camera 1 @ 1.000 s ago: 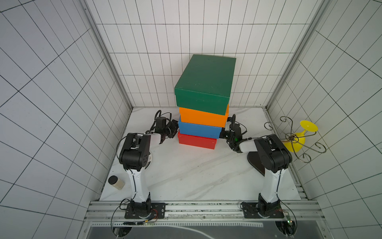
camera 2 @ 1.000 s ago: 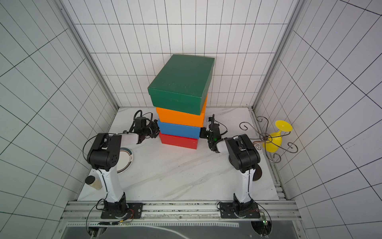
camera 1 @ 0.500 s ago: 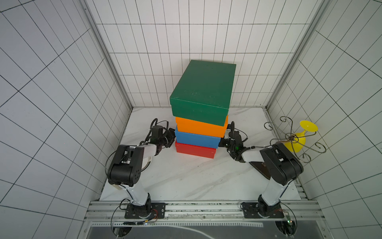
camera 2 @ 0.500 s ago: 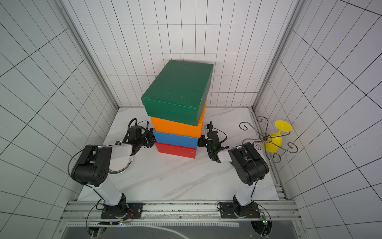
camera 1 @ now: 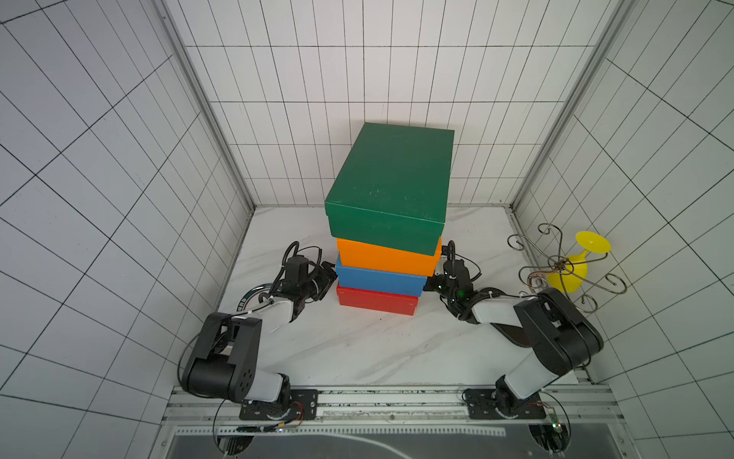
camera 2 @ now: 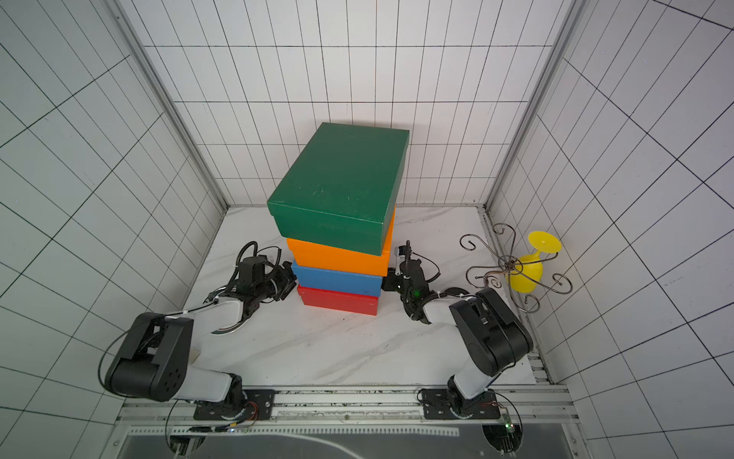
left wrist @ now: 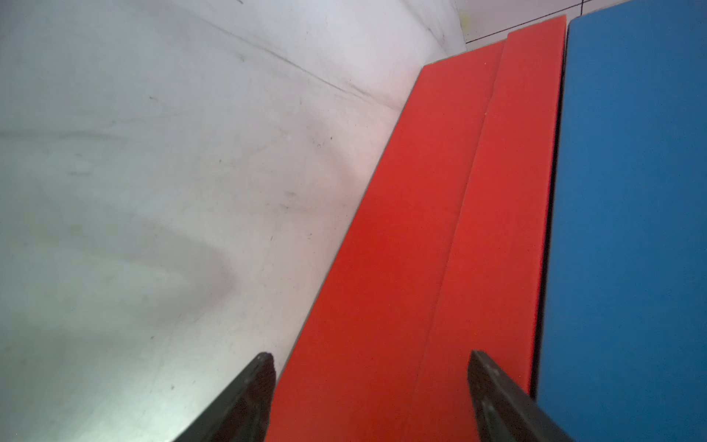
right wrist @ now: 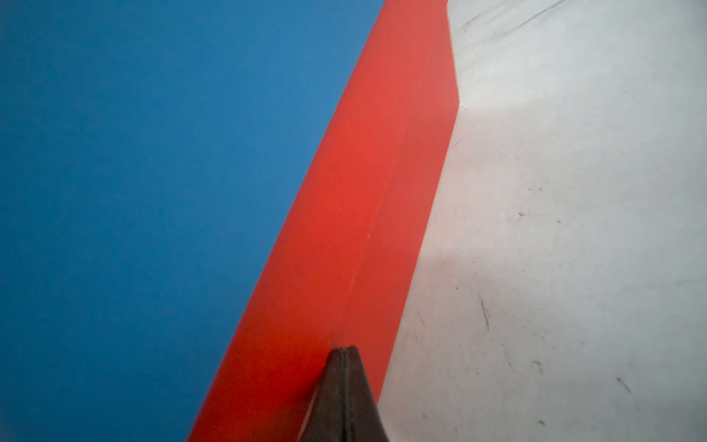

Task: Stack the shoeboxes
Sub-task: Move the shoeboxes to the center of the board.

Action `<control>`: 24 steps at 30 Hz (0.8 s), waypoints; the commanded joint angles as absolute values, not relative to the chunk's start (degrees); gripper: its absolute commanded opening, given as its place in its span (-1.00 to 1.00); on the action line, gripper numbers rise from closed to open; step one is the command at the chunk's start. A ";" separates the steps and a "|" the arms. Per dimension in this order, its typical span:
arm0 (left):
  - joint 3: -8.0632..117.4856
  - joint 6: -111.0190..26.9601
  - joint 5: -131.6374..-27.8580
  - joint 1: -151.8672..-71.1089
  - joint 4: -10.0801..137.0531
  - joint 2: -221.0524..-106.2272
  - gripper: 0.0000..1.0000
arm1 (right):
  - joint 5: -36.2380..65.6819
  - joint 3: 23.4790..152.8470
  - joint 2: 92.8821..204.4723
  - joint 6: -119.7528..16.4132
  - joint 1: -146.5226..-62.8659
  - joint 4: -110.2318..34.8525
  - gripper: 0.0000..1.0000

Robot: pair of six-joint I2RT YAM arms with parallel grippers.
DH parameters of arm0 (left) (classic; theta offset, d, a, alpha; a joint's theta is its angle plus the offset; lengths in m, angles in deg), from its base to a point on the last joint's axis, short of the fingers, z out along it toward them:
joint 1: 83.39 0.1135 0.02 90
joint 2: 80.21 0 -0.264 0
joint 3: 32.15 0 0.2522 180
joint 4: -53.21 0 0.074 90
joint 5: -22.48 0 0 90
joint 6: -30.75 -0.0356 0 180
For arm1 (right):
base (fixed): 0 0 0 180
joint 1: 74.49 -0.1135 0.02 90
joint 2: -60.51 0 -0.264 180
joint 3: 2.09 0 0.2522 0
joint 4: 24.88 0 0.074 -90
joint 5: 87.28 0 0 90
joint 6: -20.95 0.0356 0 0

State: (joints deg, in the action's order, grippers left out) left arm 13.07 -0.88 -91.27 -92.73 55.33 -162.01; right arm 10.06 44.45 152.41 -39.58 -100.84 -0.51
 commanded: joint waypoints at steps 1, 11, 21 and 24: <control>12.80 -3.70 -95.99 -94.48 58.27 -159.42 0.58 | 10.46 42.45 149.36 -38.94 -101.34 -1.05 -1.00; 10.70 -4.33 -95.86 -94.62 61.32 -154.25 0.58 | 11.60 41.64 146.27 -37.91 -97.78 -6.95 -1.00; 13.04 -10.20 -96.35 -88.26 71.59 -149.86 0.59 | 6.95 38.04 137.19 -36.94 -96.35 -13.79 -1.00; 14.26 -11.46 -96.23 -87.36 75.11 -147.04 0.59 | 6.79 37.82 133.10 -37.49 -96.20 -16.34 -1.00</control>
